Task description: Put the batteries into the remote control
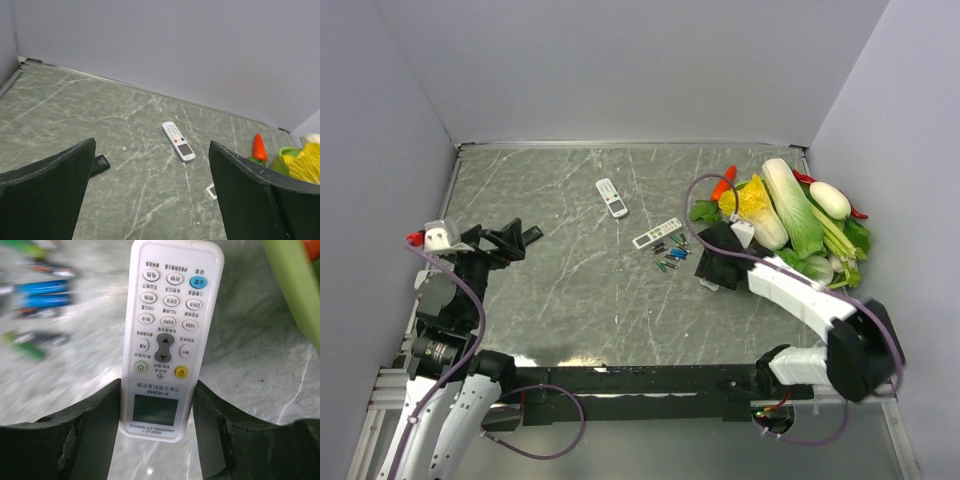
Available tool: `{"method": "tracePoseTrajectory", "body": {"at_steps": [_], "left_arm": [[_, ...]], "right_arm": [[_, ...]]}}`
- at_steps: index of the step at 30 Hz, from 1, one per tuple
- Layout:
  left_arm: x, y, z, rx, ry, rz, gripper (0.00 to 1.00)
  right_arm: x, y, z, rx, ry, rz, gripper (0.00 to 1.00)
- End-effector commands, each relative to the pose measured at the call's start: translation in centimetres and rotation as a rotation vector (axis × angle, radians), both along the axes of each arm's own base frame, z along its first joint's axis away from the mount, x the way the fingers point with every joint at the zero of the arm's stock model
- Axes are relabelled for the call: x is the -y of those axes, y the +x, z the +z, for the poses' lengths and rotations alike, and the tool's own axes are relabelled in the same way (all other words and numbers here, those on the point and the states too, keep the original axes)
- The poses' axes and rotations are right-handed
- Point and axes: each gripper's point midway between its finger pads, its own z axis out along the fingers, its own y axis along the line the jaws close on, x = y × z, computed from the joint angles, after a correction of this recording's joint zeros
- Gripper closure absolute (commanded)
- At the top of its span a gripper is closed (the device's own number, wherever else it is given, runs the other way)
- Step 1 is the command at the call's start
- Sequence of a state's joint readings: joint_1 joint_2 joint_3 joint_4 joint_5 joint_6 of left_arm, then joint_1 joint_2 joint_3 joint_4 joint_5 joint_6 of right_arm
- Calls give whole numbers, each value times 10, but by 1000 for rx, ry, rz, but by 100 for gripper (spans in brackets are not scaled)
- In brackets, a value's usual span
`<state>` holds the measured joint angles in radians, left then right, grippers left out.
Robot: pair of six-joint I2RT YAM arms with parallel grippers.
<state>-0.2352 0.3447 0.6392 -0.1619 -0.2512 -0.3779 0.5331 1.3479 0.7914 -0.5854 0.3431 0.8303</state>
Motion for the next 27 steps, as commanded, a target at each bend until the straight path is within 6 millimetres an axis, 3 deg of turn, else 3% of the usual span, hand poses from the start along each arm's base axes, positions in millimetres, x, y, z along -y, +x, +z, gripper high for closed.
{"method": "tracePoseTrajectory", "body": {"at_steps": [1, 2, 4, 8, 9, 11, 12, 13, 19, 22, 27], "left_arm": [[31, 2, 15, 45, 27, -169, 1], [44, 2, 16, 41, 32, -239, 1], [58, 1, 17, 37, 9, -314, 1], [102, -8, 21, 42, -58, -568, 1], [114, -16, 30, 72, -102, -654, 1], [126, -17, 25, 69, -154, -723, 1], [133, -23, 35, 104, -197, -786, 1], [138, -20, 26, 77, -226, -809, 1], [158, -24, 30, 79, -385, -958, 3], [170, -26, 30, 67, -434, -1008, 3], [189, -25, 31, 52, -450, -1047, 3]], "right_arm": [[-26, 8, 53, 208, 137, 179, 90], [-35, 14, 77, 302, 200, 215, 91], [-53, 6, 91, 358, 288, 327, 94], [-85, -4, 151, 581, 498, 494, 98], [-94, -4, 167, 650, 554, 532, 98], [-110, -19, 190, 714, 660, 635, 98], [-116, -21, 205, 785, 713, 669, 98], [-124, -31, 211, 794, 766, 729, 98], [-154, -59, 249, 916, 991, 937, 98], [-169, -70, 249, 890, 1071, 1014, 98], [-190, -91, 268, 906, 1185, 1148, 99]]}}
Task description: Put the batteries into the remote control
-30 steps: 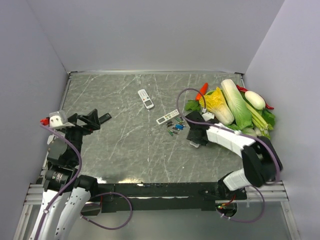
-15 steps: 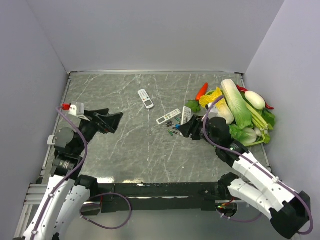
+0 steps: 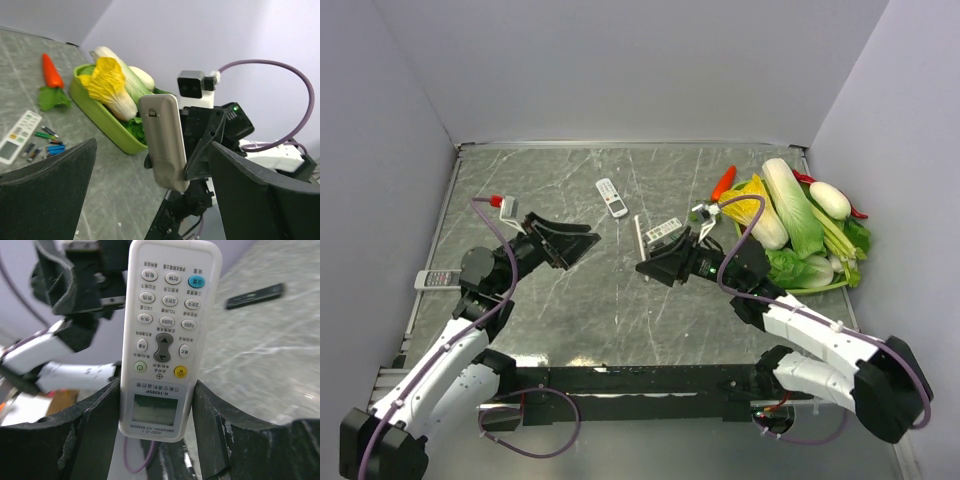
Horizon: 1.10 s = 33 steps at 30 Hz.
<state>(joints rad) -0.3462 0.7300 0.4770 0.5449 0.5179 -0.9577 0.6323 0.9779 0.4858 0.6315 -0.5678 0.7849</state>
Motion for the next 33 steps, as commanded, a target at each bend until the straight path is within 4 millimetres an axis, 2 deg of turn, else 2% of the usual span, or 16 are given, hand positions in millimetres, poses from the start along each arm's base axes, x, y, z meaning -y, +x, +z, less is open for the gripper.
{"method": "tracePoseTrajectory", "body": {"at_steps": [1, 6, 9, 12, 14, 19, 21, 24, 25, 27, 28, 30, 31, 33], "left_arm": [[12, -12, 32, 85, -79, -68, 3], [18, -9, 32, 57, -107, -67, 3], [23, -11, 28, 45, -124, -81, 3], [32, -9, 16, 2, -124, -110, 3], [38, -16, 20, 12, -142, -150, 3], [47, -17, 15, -15, -126, -167, 1], [49, -18, 13, -17, -119, -164, 4], [47, -18, 13, -24, -125, -150, 15], [47, -18, 13, -27, -124, -147, 24], [48, -18, 13, -36, -124, -144, 35], [48, -18, 11, -40, -121, -142, 48], [48, -16, 9, -56, -115, -126, 59], [47, -15, 8, -60, -113, -117, 70], [44, -11, 4, -86, -106, -83, 79]], "right_arm": [[-17, -31, 52, 161, 163, 183, 99], [-27, -38, 59, 162, 203, 246, 99], [-32, -41, 58, 158, 211, 274, 99], [-38, -41, 55, 146, 205, 292, 98], [-41, -42, 56, 143, 206, 307, 98], [-46, -42, 55, 138, 216, 327, 98], [-48, -41, 52, 122, 211, 333, 97], [-50, -40, 48, 111, 210, 347, 96], [-51, -40, 47, 106, 213, 352, 96], [-53, -40, 44, 91, 216, 366, 94], [-53, -40, 44, 88, 219, 369, 94], [-55, -39, 41, 77, 224, 375, 93], [-55, -39, 40, 70, 224, 376, 89], [-56, -38, 37, 64, 217, 375, 84]]}}
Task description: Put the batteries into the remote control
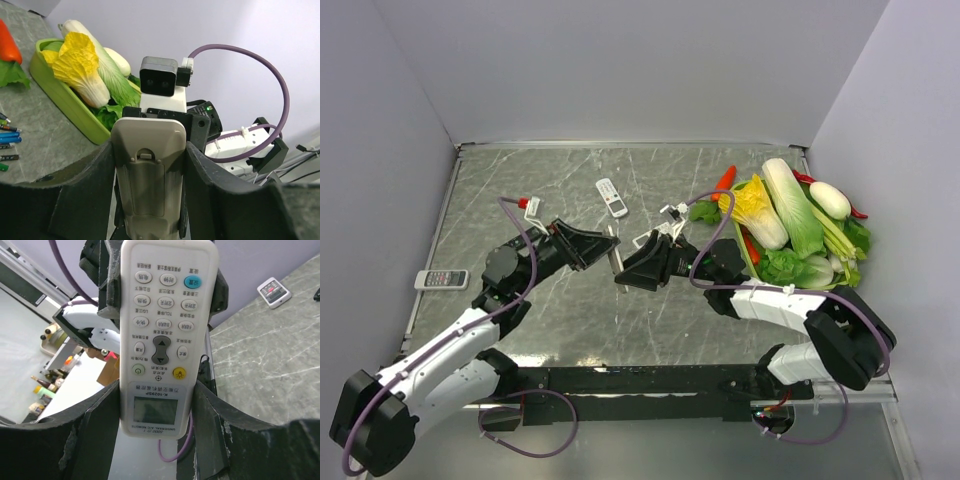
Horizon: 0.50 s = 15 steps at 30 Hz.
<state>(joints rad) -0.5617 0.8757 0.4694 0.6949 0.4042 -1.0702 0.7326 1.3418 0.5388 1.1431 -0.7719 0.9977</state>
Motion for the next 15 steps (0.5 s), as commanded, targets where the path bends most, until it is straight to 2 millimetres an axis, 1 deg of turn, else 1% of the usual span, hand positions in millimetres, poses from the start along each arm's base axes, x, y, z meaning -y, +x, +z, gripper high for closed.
{"method": "tracePoseTrajectory", "body": {"at_steps": [1, 2, 3, 4, 6, 7, 8, 9, 10, 11, 12, 13, 15], "left_arm": [[-7, 4, 7, 3, -1, 72, 88], [-9, 6, 7, -8, 5, 91, 92], [-14, 13, -2, -57, 27, 145, 96], [-18, 17, -6, -81, 40, 176, 99], [-29, 26, -6, -115, 42, 263, 99], [-32, 29, -15, -154, 65, 293, 99], [-36, 30, -14, -166, 65, 315, 99], [-39, 30, -14, -168, 66, 336, 99], [-43, 32, -22, -197, 92, 363, 99], [-47, 34, -17, -201, 90, 390, 99], [-49, 35, -19, -211, 99, 408, 99], [-52, 37, -22, -222, 108, 431, 99], [-52, 38, -24, -235, 117, 437, 99]], "right_arm": [[-1, -5, 29, 79, 83, 25, 72], [-1, -5, 30, 86, 82, 17, 66], [-1, -3, 25, 69, 59, 7, 61], [-1, 1, 23, 88, 49, -18, 49], [2, 3, 24, 100, 33, -53, 37], [2, 10, 15, 96, -9, -93, 26], [5, 10, 18, 112, -13, -113, 21], [6, 14, 16, 117, -30, -137, 17], [6, 16, 7, 121, -74, -156, 11], [9, 19, 10, 134, -76, -191, 9], [10, 22, 8, 139, -93, -209, 7], [10, 23, 2, 154, -130, -221, 6], [10, 25, 3, 174, -156, -264, 6]]}}
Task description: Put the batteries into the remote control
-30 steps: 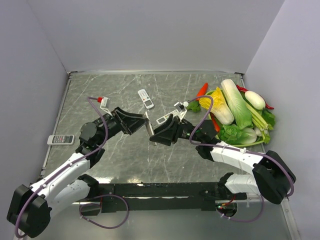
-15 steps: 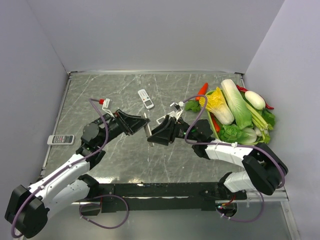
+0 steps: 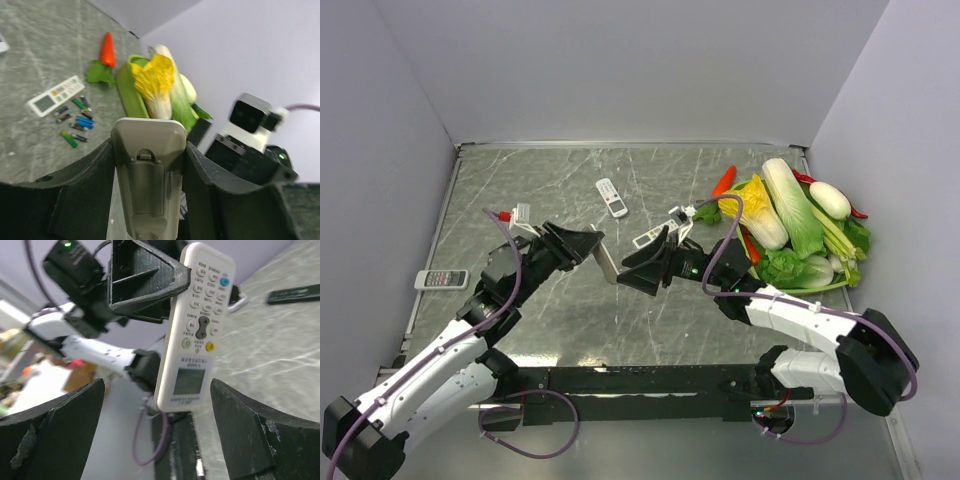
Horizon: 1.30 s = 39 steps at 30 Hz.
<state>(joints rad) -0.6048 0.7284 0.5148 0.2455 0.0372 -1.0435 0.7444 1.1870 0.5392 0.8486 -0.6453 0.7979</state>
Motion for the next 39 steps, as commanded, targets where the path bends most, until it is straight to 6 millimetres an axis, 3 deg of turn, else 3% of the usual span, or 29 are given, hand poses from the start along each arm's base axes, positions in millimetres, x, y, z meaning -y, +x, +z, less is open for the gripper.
{"method": "tracePoseTrajectory", "body": {"at_steps": [1, 4, 14, 20, 24, 32, 34, 38, 39], "left_arm": [[-15, 10, 11, -13, 16, 114, 99], [-14, 12, 4, -37, 23, 119, 99], [-19, 14, 1, -58, 11, 154, 99], [-18, 15, -1, -64, 12, 153, 99], [-16, 15, -2, -65, 14, 142, 99], [-15, 13, -2, -61, 37, 130, 98], [-14, 13, -4, -60, 48, 127, 94], [-14, 12, -3, -44, 60, 119, 75], [-14, 11, -3, -38, 67, 113, 60]], "right_arm": [[-2, 12, 5, 122, -98, -117, 6], [-5, 21, 4, 173, -156, -187, 7], [-29, 24, -14, 276, -312, -306, 11], [-42, 28, -23, 294, -352, -346, 18], [-47, 28, -24, 296, -354, -343, 33], [-39, 32, -28, 312, -386, -369, 77], [-33, 31, -28, 320, -400, -380, 97], [-23, 32, -26, 336, -424, -393, 100], [-20, 32, -28, 330, -426, -393, 100]]}}
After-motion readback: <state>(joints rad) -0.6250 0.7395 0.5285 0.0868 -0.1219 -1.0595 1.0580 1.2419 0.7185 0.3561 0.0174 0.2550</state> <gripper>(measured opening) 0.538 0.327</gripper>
